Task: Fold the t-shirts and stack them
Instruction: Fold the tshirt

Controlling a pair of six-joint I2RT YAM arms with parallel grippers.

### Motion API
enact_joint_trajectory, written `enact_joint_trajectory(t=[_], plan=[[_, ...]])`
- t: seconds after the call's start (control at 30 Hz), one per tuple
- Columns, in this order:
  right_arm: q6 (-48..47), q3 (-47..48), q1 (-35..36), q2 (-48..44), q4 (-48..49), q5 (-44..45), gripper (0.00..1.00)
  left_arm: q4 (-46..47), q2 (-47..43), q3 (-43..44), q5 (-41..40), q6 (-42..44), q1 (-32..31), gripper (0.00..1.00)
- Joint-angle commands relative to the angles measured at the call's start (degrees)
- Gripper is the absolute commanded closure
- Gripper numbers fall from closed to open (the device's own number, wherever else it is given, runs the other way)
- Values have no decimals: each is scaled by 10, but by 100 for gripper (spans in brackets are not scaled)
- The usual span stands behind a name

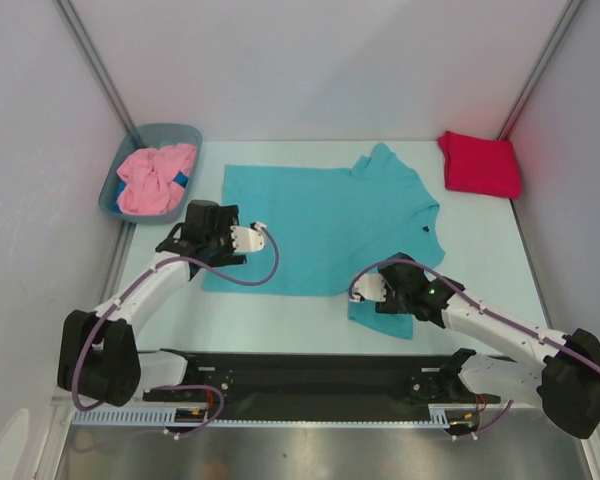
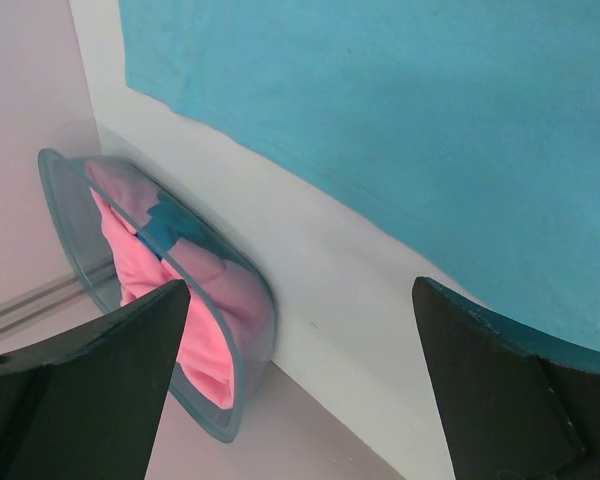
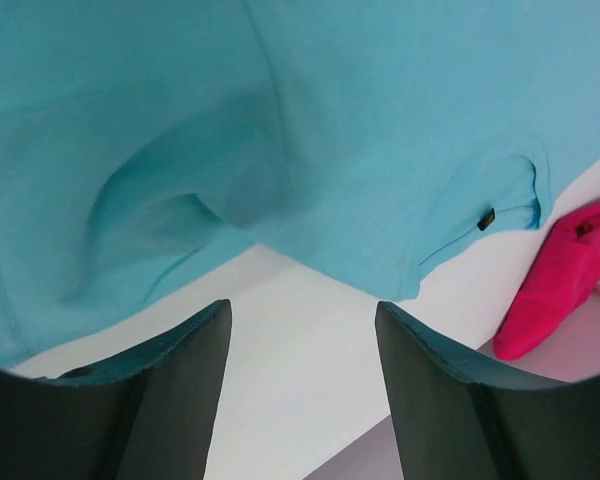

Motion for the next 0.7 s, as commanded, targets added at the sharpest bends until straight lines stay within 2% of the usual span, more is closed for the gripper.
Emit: enact_joint_trajectory(t=[0.0, 0.2, 0.33, 0.53, 0.67], plan=[[-37, -21, 15, -20, -4, 24, 35, 26, -43, -48, 33, 48, -2, 0], [-40, -20, 14, -12, 6, 52, 35, -32, -79, -94, 49, 85, 2, 2], [-39, -15, 13, -12, 13, 71, 34, -75, -93, -100, 68, 64, 17, 5], [-42, -6, 12, -9, 7, 86, 33, -166, -95, -65, 159, -54, 45, 9], [-45, 7, 11, 0, 7, 89, 33, -182, -75, -59, 155, -179, 56, 12]])
